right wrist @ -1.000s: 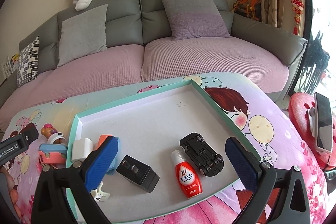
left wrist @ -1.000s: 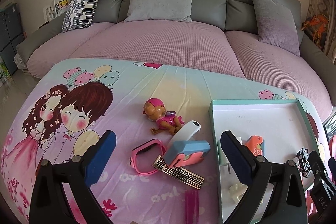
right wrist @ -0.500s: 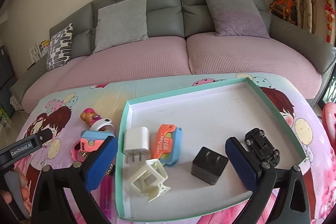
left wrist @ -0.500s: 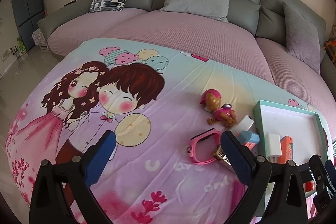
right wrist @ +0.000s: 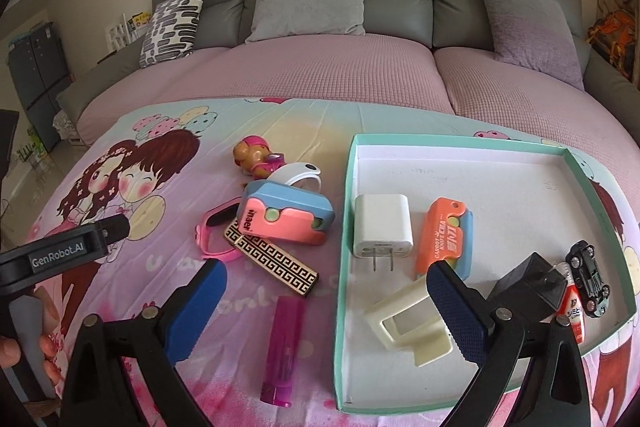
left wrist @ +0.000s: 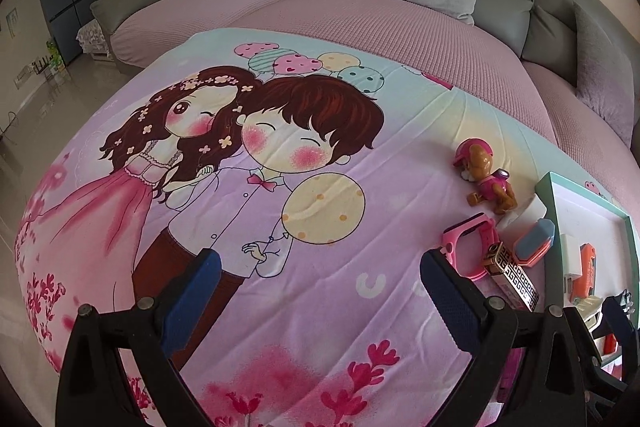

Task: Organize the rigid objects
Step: 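Move the left tool to the pink watch and the right tool to the purple tube, then grasp the purple tube with the right tool while the left tool grasps the pink watch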

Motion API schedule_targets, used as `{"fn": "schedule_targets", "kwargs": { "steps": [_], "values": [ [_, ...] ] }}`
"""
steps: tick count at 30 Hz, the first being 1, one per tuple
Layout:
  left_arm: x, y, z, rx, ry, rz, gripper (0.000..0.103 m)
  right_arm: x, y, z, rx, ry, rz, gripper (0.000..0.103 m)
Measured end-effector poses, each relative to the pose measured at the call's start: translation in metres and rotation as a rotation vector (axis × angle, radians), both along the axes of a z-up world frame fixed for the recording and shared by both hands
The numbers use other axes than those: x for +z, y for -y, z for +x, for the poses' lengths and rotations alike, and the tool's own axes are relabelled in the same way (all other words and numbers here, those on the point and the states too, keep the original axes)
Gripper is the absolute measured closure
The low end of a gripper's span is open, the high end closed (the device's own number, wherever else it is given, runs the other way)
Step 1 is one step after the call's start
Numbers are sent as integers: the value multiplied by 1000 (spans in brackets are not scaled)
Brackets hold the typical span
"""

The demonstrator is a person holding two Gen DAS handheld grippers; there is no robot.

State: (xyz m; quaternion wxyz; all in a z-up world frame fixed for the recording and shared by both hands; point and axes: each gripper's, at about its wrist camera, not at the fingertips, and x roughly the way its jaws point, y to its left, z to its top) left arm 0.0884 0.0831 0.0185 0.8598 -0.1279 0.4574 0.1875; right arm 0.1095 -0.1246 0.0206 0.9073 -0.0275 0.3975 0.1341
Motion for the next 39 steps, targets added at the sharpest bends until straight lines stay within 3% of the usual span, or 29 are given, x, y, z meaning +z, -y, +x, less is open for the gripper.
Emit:
{"fn": "schedule_targets", "kwargs": {
  "steps": [7, 16, 22, 24, 29, 39],
  "values": [
    [-10, 4, 7, -28, -32, -12, 3, -11, -2, -4, 26, -75, 48, 28],
    [-34, 9, 15, -65, -117, -1, 3, -18, -10, -17, 36, -95, -21, 51],
    [-35, 1, 15, -49, -116, -13, 3, -12, -11, -22, 51, -83, -40, 57],
    [-35, 0, 15, -47, -114, -17, 3, -9, -12, -24, 77, -82, -28, 63],
    [-36, -3, 15, -37, -117, -20, 3, -15, -25, -26, 120, -105, -55, 66],
    [-36, -6, 15, -26, -109, -23, 3, -31, -27, -20, 103, -181, -92, 70]
  ]
}}
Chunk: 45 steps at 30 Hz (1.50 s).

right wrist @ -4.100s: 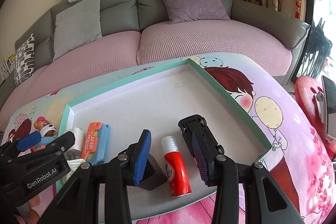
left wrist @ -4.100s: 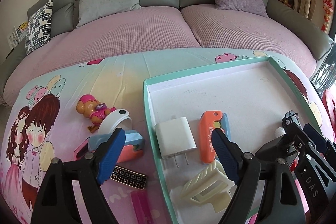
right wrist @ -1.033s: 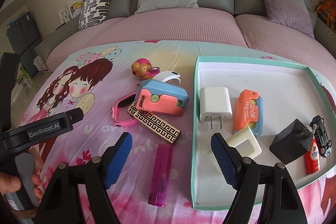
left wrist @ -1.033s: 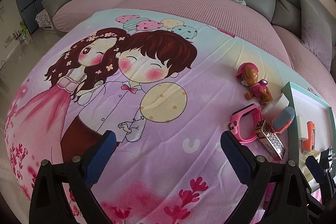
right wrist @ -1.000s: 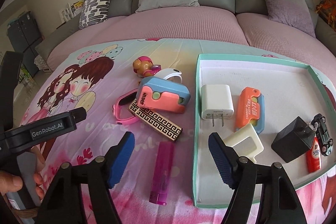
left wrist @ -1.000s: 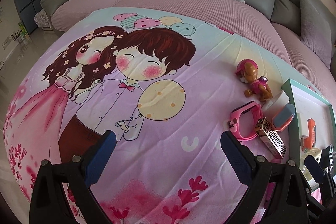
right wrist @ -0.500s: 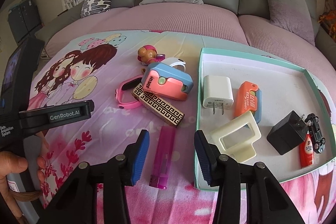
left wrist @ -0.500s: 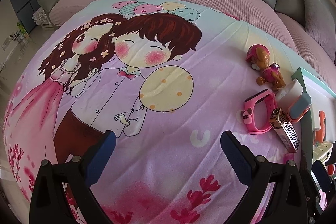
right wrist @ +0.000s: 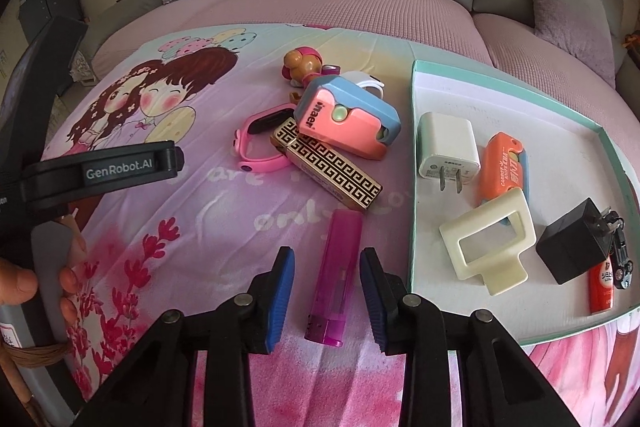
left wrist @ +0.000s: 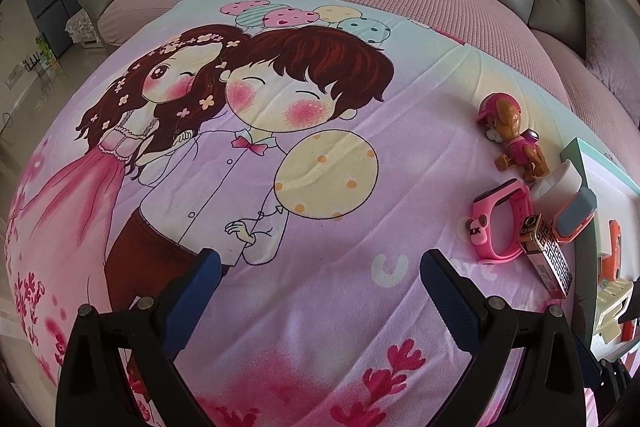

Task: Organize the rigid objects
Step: 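Grasp the purple tube with the right tool while the left tool grasps the pink watch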

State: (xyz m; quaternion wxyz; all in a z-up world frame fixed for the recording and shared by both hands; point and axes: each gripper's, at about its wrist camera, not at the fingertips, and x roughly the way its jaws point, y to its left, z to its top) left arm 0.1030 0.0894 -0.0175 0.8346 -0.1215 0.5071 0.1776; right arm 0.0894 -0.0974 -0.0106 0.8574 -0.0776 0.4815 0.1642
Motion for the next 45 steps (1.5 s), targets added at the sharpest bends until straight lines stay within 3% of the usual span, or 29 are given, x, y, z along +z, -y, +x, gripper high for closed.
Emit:
{"fn": "schedule_targets", "kwargs": {
  "steps": [7, 29, 39, 45],
  "values": [
    [2, 1, 2, 0, 4, 6, 3, -8, -2, 2, -2, -28, 2, 81],
    [-4, 35, 34, -109, 61, -41, 3, 8, 8, 6, -23, 23, 96, 82],
    [-19, 49, 48, -117, 9, 58, 3, 23, 25, 5, -69, 65, 120, 82],
    [-23, 51, 56, -101, 18, 104, 0, 28, 35, 7, -93, 75, 133, 82]
  ]
}}
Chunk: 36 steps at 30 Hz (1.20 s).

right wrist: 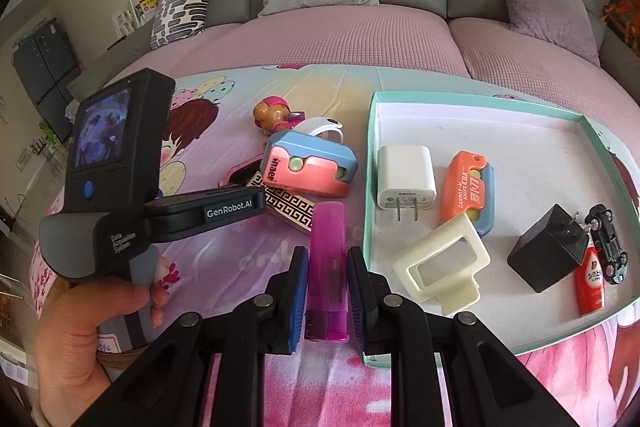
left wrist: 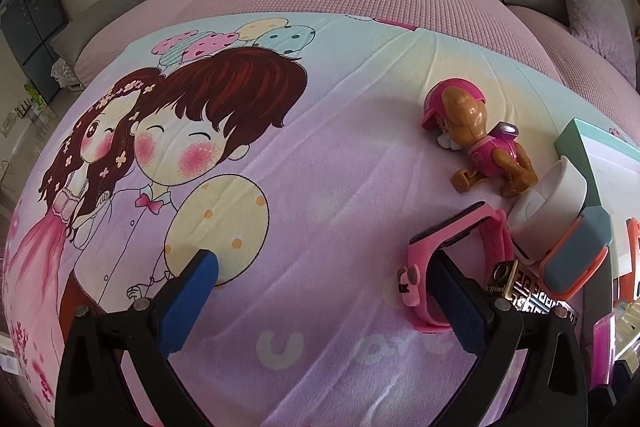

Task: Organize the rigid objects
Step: 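Grasp the purple tube with the right tool while the left tool grasps the pink watch, then carry the pink watch and purple tube into the tray and open both tools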

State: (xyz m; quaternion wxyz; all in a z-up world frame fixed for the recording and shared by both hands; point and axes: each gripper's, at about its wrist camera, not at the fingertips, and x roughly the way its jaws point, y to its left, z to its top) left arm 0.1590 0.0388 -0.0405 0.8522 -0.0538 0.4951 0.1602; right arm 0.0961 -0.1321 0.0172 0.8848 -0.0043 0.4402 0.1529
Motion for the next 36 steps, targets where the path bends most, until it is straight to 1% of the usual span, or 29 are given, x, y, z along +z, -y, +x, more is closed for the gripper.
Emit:
{"fn": "schedule_targets", "kwargs": {
  "steps": [4, 9, 10, 12, 14, 15, 16, 17, 18, 19, 20, 21, 23, 24, 25, 29, 31, 36],
  "values": [
    [0, 2, 0, -9, 4, 18, 0, 2, 7, 2, -22, 4, 10, 82],
    [2, 3, -1, -9, -5, 17, 0, 4, 15, 3, -48, 9, 20, 82],
    [3, 3, -2, -9, -4, 15, 2, 3, 17, 4, -53, 9, 21, 82],
    [5, 3, -5, -8, 1, 7, 8, 3, 20, 5, -62, 7, 23, 82],
    [8, 1, -6, -14, 9, -17, 21, 3, 22, 5, -70, 5, 25, 82],
    [8, 2, -7, -19, 12, -22, 24, 3, 23, 5, -73, 4, 27, 82],
    [9, 4, -8, -25, 14, -20, 29, 3, 23, 5, -74, 5, 28, 82],
    [10, 6, -8, -35, 15, -24, 39, 3, 24, 5, -75, 6, 28, 82],
    [12, 7, -8, -44, 20, -29, 45, 3, 24, 5, -75, 6, 28, 82],
    [14, 9, -8, -50, 23, -27, 59, 3, 24, 5, -76, 5, 29, 82],
    [15, 11, -9, -57, 25, -21, 70, 3, 24, 6, -76, 4, 30, 82],
    [15, 12, -9, -64, 26, -24, 74, 2, 24, 6, -77, 3, 30, 82],
    [14, 12, -9, -75, 34, -56, 88, 2, 25, 6, -79, 4, 30, 82],
    [15, 12, -9, -79, 37, -67, 91, 2, 26, 6, -80, 5, 32, 82],
    [16, 13, -10, -82, 39, -71, 93, 2, 27, 6, -82, 5, 33, 82],
    [19, 12, -15, -82, 64, -83, 93, 3, 29, 6, -89, 8, 38, 82],
    [23, 11, -18, -77, 78, -74, 93, 4, 30, 6, -92, 13, 40, 82],
    [45, 6, -29, -60, 157, -53, 93, 8, 36, 6, -107, 33, 52, 82]
  ]
}}
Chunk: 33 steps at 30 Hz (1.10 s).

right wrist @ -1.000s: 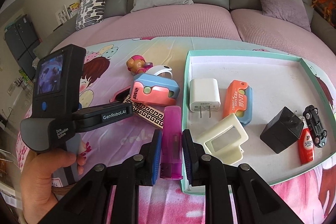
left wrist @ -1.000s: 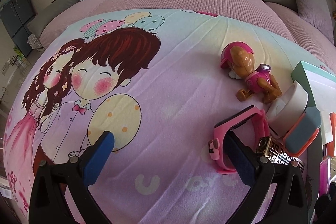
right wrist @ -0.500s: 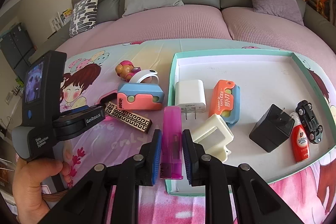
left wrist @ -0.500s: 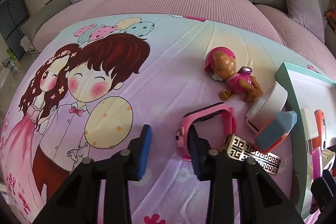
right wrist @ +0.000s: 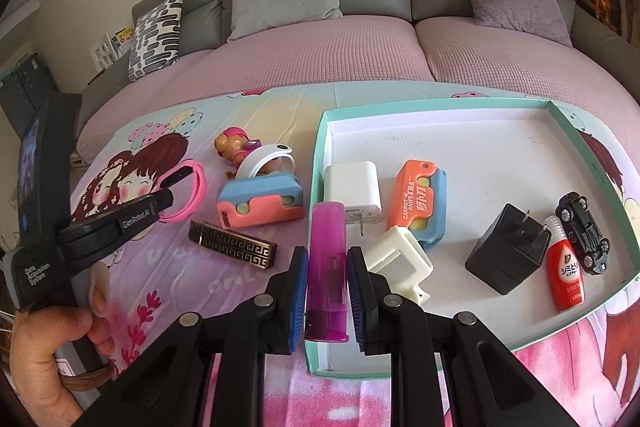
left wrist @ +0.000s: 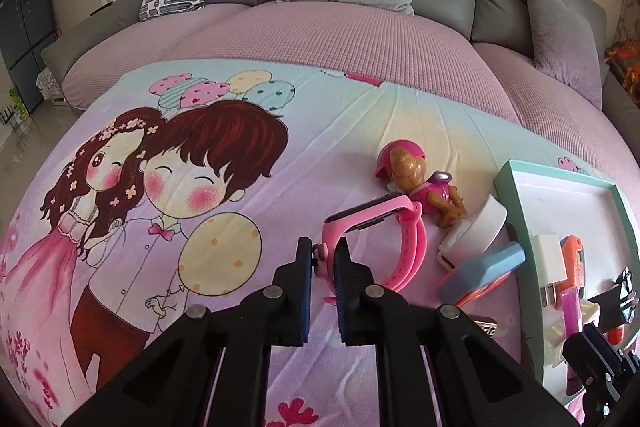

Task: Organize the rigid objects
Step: 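Carry the pink watch and purple tube into the tray and open both tools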

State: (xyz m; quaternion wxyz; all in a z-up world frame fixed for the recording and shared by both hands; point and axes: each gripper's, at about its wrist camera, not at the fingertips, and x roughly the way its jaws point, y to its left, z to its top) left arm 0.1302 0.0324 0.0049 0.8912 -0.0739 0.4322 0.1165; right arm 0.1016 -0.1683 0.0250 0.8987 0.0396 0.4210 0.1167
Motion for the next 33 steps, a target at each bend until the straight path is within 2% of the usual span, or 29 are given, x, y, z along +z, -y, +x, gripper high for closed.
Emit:
{"fn": "schedule_targets", "kwargs": {
  "steps": [8, 15, 26, 30, 33],
  "values": [
    [38, 5, -12, -24, 110, 12, 93, 9, 16, 2, -48, 38, 13, 82],
    [56, 37, -12, -125, 173, -6, 93, 18, 50, 8, -162, 93, -12, 82],
    [59, 107, 0, -304, 205, -2, 93, 27, 105, 7, -323, 156, 26, 82],
    [57, 137, 4, -373, 204, 7, 93, 31, 119, 2, -381, 192, 4, 82],
    [54, 157, 4, -419, 203, 16, 93, 28, 131, 3, -419, 184, 1, 82]
  ]
}}
